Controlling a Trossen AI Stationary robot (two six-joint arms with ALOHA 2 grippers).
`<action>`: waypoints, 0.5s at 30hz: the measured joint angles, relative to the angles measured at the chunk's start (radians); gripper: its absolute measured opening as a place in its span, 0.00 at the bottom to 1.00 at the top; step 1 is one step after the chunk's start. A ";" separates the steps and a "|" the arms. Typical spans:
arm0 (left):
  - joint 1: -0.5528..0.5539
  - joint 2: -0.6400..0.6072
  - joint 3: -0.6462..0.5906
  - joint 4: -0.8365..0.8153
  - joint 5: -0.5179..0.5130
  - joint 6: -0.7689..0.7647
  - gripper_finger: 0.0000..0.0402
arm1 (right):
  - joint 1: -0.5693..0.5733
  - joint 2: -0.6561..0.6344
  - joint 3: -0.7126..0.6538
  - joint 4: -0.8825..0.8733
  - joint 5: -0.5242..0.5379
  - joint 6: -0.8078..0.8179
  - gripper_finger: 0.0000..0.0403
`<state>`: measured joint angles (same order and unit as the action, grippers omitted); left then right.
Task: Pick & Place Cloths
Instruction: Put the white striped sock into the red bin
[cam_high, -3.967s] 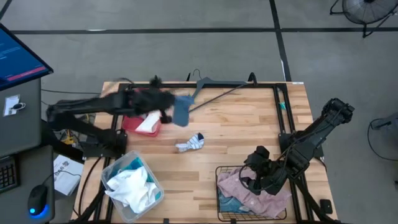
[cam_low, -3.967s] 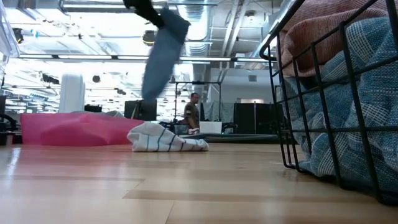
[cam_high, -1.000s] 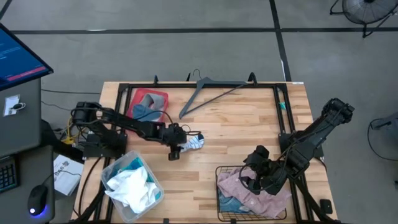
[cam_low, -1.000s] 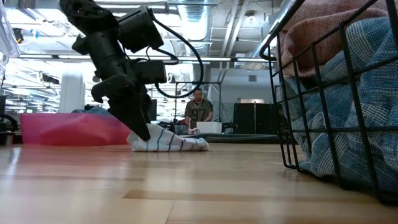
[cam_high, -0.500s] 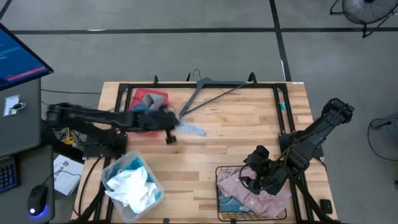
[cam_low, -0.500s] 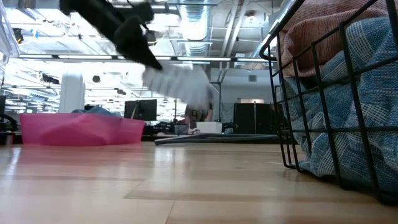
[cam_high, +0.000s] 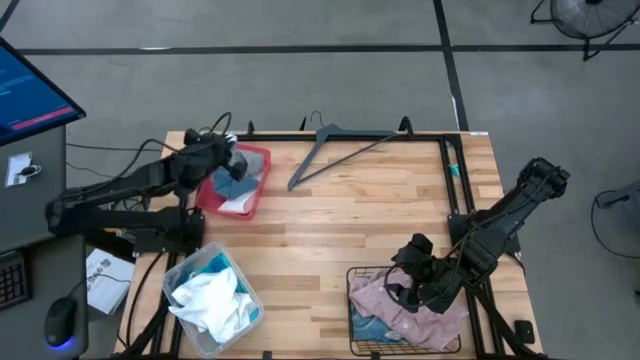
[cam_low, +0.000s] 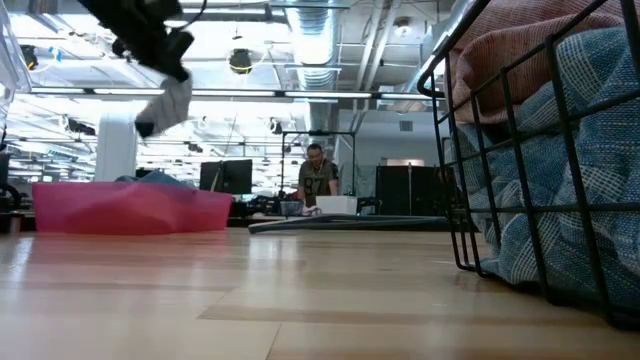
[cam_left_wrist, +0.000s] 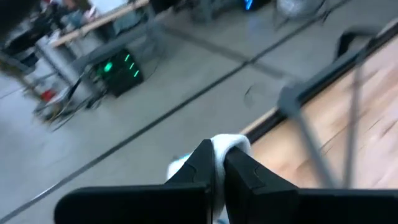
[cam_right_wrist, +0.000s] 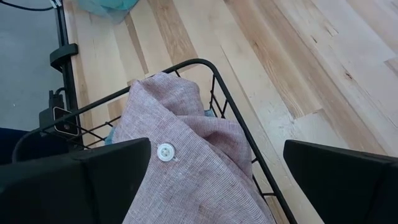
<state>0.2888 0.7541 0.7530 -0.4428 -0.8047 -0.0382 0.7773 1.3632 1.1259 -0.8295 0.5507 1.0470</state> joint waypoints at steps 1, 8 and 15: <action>0.020 0.002 -0.001 -0.037 0.001 -0.001 0.00 | 0.000 0.000 0.000 0.000 0.000 0.000 0.90; 0.138 0.058 -0.010 -0.205 0.055 -0.100 0.00 | 0.016 0.000 0.000 0.001 0.000 0.016 0.90; 0.214 0.124 -0.119 -0.208 0.153 -0.126 0.00 | 0.029 0.000 0.000 0.001 0.000 0.027 0.90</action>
<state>0.5027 0.8785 0.6342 -0.6511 -0.6516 -0.1640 0.8059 1.3632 1.1259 -0.8284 0.5507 1.0740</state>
